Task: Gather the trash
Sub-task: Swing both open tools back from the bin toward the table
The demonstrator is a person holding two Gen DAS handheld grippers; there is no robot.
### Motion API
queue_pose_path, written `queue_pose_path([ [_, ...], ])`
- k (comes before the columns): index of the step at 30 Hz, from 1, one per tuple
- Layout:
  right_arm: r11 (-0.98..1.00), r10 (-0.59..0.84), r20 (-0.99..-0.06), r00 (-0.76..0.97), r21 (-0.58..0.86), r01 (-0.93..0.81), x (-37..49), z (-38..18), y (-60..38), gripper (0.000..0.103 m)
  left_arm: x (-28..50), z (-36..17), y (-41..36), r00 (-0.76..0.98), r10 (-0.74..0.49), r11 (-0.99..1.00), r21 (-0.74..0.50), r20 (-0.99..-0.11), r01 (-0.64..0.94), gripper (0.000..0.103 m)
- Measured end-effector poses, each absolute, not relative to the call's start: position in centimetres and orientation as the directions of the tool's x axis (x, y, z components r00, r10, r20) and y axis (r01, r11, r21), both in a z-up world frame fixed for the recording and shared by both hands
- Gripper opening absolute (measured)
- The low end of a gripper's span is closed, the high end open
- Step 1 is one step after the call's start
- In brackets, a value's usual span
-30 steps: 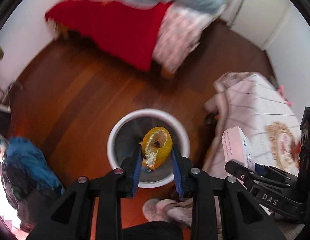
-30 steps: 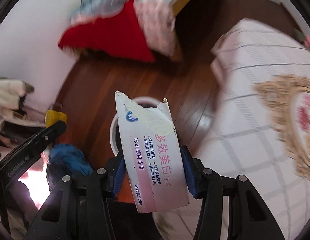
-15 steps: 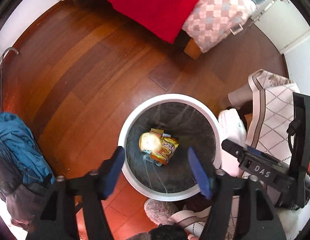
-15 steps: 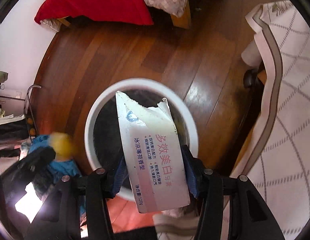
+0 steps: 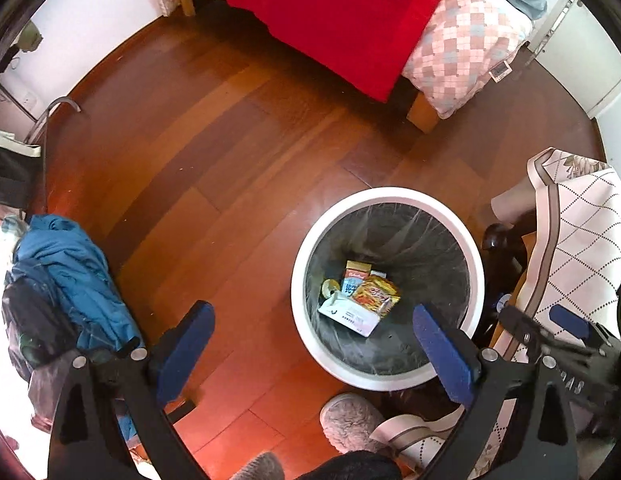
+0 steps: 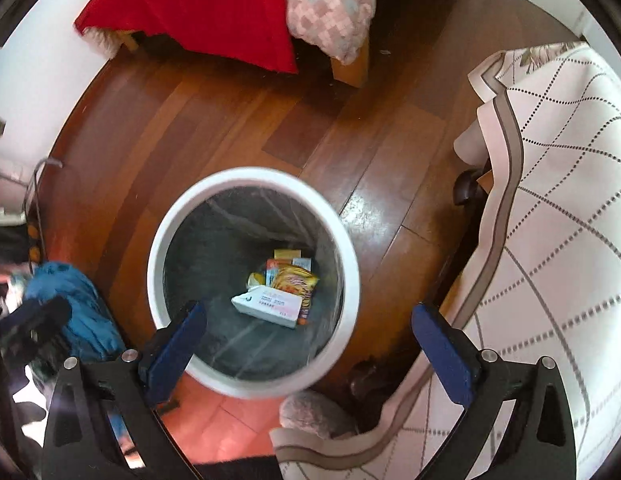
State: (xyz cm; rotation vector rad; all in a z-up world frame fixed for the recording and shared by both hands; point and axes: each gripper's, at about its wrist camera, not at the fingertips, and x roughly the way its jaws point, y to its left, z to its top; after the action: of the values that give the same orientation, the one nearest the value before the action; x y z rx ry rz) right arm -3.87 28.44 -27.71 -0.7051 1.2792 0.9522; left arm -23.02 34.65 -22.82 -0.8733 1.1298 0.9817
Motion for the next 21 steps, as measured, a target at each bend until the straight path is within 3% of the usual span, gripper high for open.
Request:
queue_pose_path([
  [12, 0.443, 0.224, -0.974, 0.021, 0.082, -0.893, -5.6, -24.1, 23.8, 0.103, -23.5, -18.5, 31.0, 0.126, 0.254, 0.349, -0.031, -0.959, -0.937, 0.101],
  [21, 0.431, 0.331, -0.942, 0.044, 0.11, -0.895, -6.4, -17.8, 21.4, 0.103, -23.6, -13.4, 28.3, 0.164, 0.333, 0.363, -0.034, -0.929, -0.931, 0.101],
])
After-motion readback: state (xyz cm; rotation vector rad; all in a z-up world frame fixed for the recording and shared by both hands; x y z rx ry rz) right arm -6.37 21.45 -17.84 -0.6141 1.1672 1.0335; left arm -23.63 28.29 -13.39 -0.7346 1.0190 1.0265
